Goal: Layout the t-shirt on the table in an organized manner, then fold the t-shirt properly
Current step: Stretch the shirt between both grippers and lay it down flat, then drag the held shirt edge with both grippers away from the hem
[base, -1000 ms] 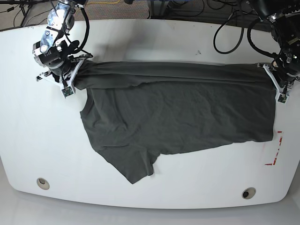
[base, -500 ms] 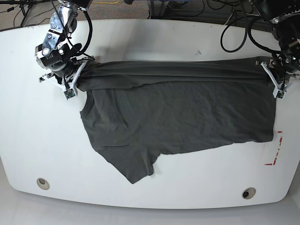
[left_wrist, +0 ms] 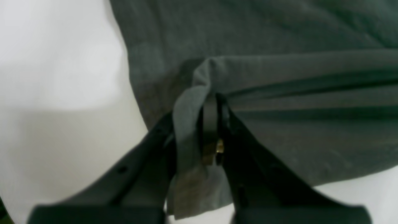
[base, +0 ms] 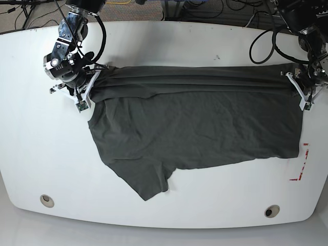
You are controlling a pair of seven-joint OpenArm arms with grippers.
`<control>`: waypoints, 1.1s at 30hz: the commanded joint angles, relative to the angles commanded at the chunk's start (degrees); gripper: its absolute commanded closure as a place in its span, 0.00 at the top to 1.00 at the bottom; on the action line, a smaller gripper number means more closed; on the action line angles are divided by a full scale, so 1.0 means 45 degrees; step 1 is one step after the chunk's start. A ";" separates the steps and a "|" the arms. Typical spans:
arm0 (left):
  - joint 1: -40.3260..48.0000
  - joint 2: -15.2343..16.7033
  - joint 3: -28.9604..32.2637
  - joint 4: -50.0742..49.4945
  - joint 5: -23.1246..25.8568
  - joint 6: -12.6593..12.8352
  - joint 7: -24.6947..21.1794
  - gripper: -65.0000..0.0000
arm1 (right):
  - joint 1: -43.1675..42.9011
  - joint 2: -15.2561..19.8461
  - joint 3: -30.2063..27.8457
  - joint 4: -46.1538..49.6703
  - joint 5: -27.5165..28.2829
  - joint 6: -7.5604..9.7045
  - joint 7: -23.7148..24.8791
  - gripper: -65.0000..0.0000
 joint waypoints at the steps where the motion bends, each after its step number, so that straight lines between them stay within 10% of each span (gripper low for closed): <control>1: -0.0098 -0.0020 0.0000 -0.0098 0.0000 0.0000 0.0000 0.01 | 0.0000 0.0000 0.0000 -0.0117 0.0000 0.0000 0.0176 0.02; 14: -0.0274 -0.0469 0.0625 -0.0137 -0.0098 0.0000 0.0039 0.58 | -0.0332 0.0234 0.0020 0.1368 0.0117 0.0000 0.0332 0.80; 22: -0.0215 -0.0508 0.0020 0.1680 -0.0098 0.0000 0.0430 0.57 | -0.0899 -0.0293 0.0039 0.2149 0.0137 0.0000 0.0254 0.83; 33: -0.0156 -0.0840 -0.0039 0.3477 -0.0762 0.0000 0.1035 0.57 | -0.2442 -0.0625 0.0117 0.2149 0.3595 0.0000 0.0254 0.83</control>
